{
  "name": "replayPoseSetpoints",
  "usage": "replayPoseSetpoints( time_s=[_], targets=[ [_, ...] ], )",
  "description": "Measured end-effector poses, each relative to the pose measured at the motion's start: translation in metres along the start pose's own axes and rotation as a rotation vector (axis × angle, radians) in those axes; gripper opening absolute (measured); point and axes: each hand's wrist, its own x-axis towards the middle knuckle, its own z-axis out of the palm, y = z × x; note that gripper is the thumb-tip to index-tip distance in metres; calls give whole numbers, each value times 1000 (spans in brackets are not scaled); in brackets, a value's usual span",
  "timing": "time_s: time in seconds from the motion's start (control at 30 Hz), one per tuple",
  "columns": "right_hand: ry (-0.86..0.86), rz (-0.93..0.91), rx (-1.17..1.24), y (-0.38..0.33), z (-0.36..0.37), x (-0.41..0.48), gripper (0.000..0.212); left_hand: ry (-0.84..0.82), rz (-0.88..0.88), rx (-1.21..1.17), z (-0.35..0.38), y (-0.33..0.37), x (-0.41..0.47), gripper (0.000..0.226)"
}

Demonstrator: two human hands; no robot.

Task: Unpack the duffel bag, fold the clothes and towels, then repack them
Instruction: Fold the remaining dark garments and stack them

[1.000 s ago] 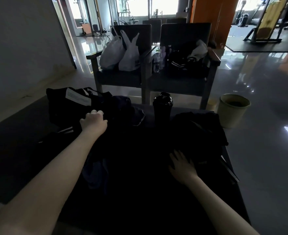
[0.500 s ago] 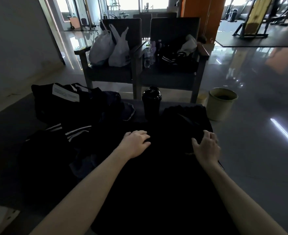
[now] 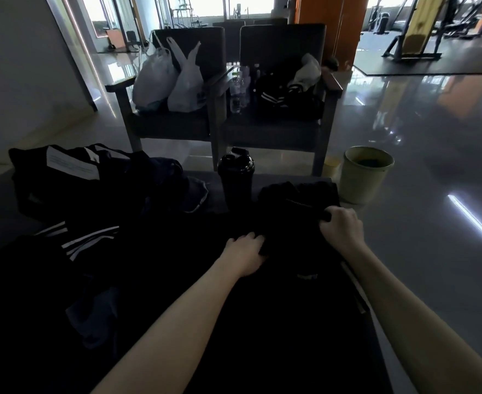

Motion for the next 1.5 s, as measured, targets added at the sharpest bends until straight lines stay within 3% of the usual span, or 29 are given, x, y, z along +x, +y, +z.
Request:
replayPoseSetpoints(
  time_s=[0.1,0.17,0.23,0.37,0.43,0.5,0.6,0.67,0.8,0.83,0.9,1.03,1.1,1.2,1.27,1.37,1.43,1.5],
  targets=[
    [117,58,390,-4,-18,13,15,42,9,31,11,-9,2,53],
    [99,70,476,-8,-25,18,13,102,5,32,16,-10,3,52],
    [-17,61,430,-6,-29,20,15,101,0,37,17,-10,5,52],
    [-416,142,334,10,-53,23,30,12,-39,23,13,-10,10,54],
    [-540,197,200,15,-67,22,25,-23,-61,-12,11,-6,11,54],
    [-487,220,137,20,-74,21,23,-63,-83,-27,8,-2,11,56],
    [-375,142,294,12,-78,8,14,-70,-131,-92,4,8,10,53],
    [-419,2,360,-3,-76,-9,10,26,-215,-367,2,18,8,54],
    [-636,-193,270,-29,-60,-49,28,155,-333,-1410,-6,38,7,83],
    [-656,-210,247,-33,-55,-58,30,149,-358,-1536,-4,40,11,96],
    [-685,-216,230,-38,-47,-74,32,76,-378,-1564,-10,45,11,106],
    [-667,-254,136,-43,-34,-95,42,30,-383,-1153,-30,58,6,37],
    [-638,-250,-16,-42,-32,-100,43,124,-417,-1079,-35,60,12,20],
    [-568,-210,-207,-33,-35,-106,26,235,-390,-1243,-47,56,18,16],
    [-478,-184,-252,-24,-40,-107,13,282,-359,-1393,-50,49,25,27],
    [-389,-153,-263,-15,-47,-105,18,353,-366,-1503,-48,42,36,36],
    [-299,-106,-122,-13,-50,-107,23,301,-342,-1579,-50,44,37,33],
    [-176,-76,-10,-15,-48,-111,30,128,-324,-1475,-50,51,34,32]
  ],
)
